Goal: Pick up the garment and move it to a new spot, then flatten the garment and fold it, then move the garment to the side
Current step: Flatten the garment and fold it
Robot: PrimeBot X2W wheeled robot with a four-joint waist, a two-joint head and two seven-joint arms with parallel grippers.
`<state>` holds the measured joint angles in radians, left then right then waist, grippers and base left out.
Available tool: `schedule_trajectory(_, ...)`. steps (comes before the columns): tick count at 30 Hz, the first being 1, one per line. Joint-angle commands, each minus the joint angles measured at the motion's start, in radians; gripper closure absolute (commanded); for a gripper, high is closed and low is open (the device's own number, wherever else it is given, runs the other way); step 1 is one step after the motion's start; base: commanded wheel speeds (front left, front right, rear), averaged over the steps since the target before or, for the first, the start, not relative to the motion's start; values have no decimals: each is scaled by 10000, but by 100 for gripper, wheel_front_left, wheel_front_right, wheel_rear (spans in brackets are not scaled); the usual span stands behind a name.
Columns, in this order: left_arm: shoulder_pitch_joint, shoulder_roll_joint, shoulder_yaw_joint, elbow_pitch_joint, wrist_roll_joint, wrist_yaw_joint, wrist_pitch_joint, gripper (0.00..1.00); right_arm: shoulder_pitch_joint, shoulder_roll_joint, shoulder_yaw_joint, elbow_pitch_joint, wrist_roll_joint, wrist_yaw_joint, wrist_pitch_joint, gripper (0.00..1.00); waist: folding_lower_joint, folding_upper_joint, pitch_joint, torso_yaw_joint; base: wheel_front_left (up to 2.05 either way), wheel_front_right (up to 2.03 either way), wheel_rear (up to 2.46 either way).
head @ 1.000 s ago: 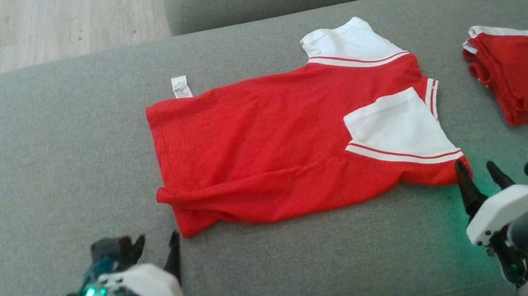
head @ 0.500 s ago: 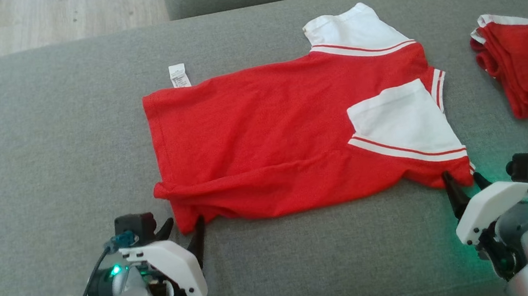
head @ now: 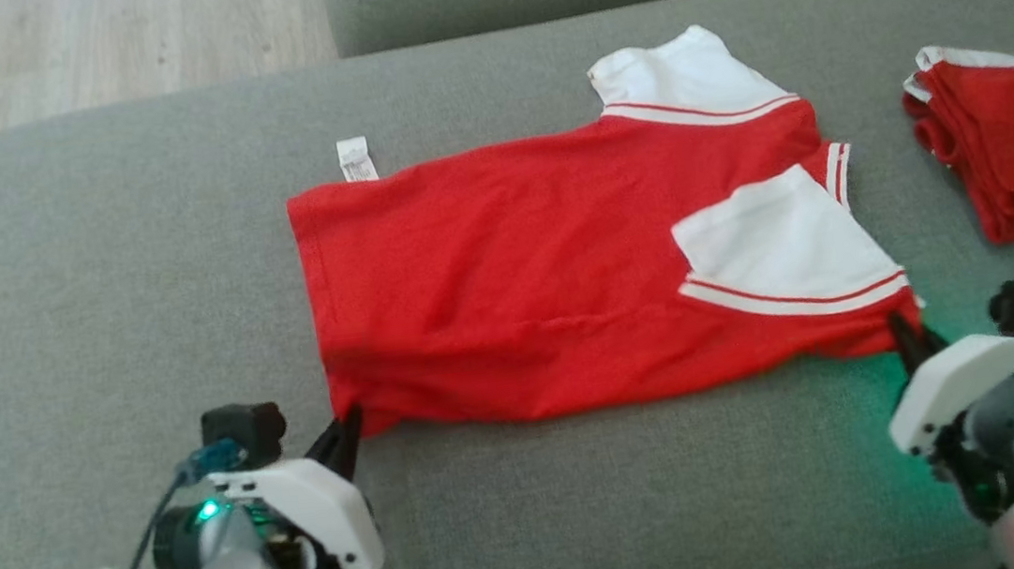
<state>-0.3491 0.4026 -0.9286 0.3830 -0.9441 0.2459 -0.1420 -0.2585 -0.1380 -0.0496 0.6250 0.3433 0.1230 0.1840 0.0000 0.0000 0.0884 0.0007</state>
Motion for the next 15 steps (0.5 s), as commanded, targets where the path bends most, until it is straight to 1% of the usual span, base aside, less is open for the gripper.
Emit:
schedule_trajectory(1, -160, 630, 280, -541, 28, -122, 103, 100, -230, -396, 148, -313, 52, 77, -118, 100, 0, 0, -207, 63, 0, 0, 0)
schedule_trajectory(4, 41, 1132, 182, -1167, -35, -299, 407, 100, -65, -628, 164, -368, 143, 77, -27, 100, 0, 0, -362, 85, 0, 0, 0)
schedule_trajectory(9, 542, 1956, -81, -2099, -241, -426, 1164, 100, 381, -853, 452, -681, 297, 77, 462, 100, 0, 0, -552, 52, 0, 0, 0)
schedule_trajectory(12, 878, 2244, -239, -2604, -343, -371, 1465, 100, 822, -982, 503, -1058, 373, 77, 777, 100, 0, 0, -627, 33, 0, 0, 0)
schedule_trajectory(15, 1177, 2432, -285, -2945, -451, -291, 1542, 100, 1418, -1081, 428, -1544, 400, 77, 1156, 100, 0, 0, -714, 52, 0, 0, 0)
